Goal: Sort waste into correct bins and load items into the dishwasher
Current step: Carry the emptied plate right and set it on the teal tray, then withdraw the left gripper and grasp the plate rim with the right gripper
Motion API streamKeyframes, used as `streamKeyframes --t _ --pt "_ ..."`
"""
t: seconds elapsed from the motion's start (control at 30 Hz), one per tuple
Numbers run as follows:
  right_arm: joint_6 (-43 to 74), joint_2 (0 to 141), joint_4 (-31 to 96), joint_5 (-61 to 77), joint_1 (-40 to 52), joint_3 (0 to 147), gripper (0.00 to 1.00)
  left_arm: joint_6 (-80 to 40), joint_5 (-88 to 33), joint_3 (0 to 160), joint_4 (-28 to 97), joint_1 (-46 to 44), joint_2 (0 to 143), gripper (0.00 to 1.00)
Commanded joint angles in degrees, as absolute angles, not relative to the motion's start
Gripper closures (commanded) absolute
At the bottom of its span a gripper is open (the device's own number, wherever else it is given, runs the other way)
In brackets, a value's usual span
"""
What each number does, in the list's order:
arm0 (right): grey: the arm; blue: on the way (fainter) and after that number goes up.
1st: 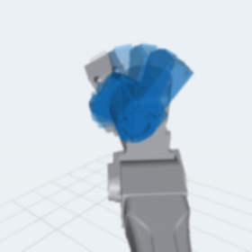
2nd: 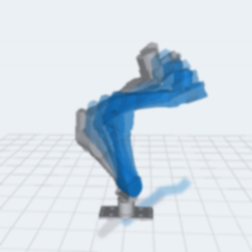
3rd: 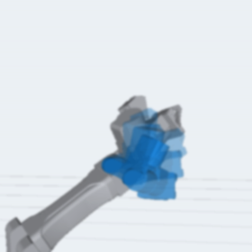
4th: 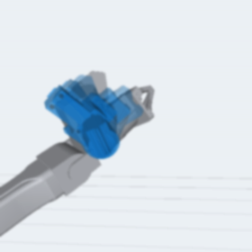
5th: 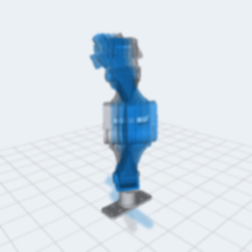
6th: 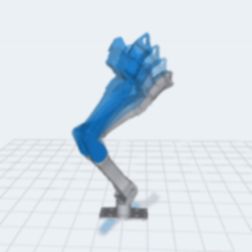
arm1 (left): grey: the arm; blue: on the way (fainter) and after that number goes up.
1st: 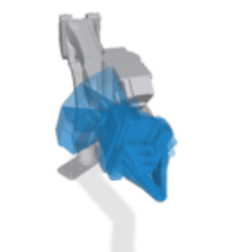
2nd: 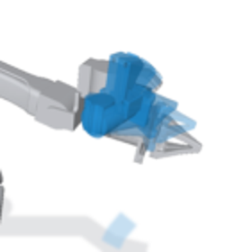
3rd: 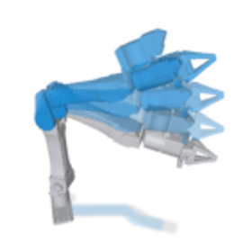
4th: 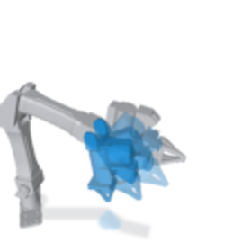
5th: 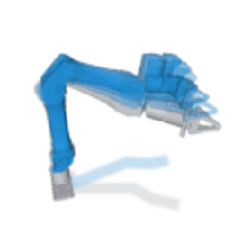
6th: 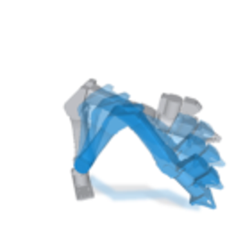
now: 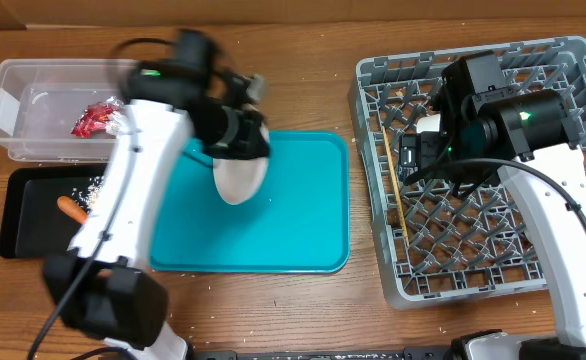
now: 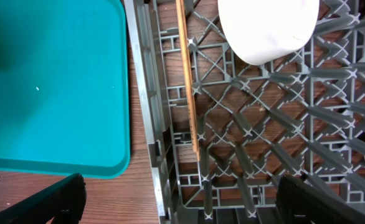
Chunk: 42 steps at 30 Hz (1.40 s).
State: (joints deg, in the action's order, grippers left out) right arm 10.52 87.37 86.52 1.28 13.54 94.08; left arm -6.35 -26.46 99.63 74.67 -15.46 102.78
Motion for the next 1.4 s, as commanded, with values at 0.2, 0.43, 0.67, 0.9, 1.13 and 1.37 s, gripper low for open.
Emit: streamKeyframes --t 0.2,0.43,0.67,0.9,1.13,1.37 --pt "10.96 87.00 86.26 1.13 13.37 94.45 0.00 -19.79 -10.33 99.11 69.17 -32.08 115.61 0.96" --pt "10.96 87.00 86.24 1.13 13.37 94.45 0.00 -19.77 -10.26 99.11 68.97 -34.15 121.47 0.96" --pt "10.94 87.00 86.26 1.13 13.37 94.45 0.00 -19.70 -8.40 99.42 71.24 -31.55 121.71 0.54" --pt "10.96 87.00 85.58 1.15 13.37 94.45 0.00 -16.51 -8.27 104.71 80.44 -24.88 120.03 0.52" --pt "11.00 87.00 82.28 3.75 13.39 94.45 0.00 -16.34 -4.16 105.60 82.76 -13.41 111.28 0.51" --pt "15.07 88.03 61.58 30.26 18.46 94.45 0.00 -16.29 -4.34 105.58 90.00 6.28 102.08 0.48"
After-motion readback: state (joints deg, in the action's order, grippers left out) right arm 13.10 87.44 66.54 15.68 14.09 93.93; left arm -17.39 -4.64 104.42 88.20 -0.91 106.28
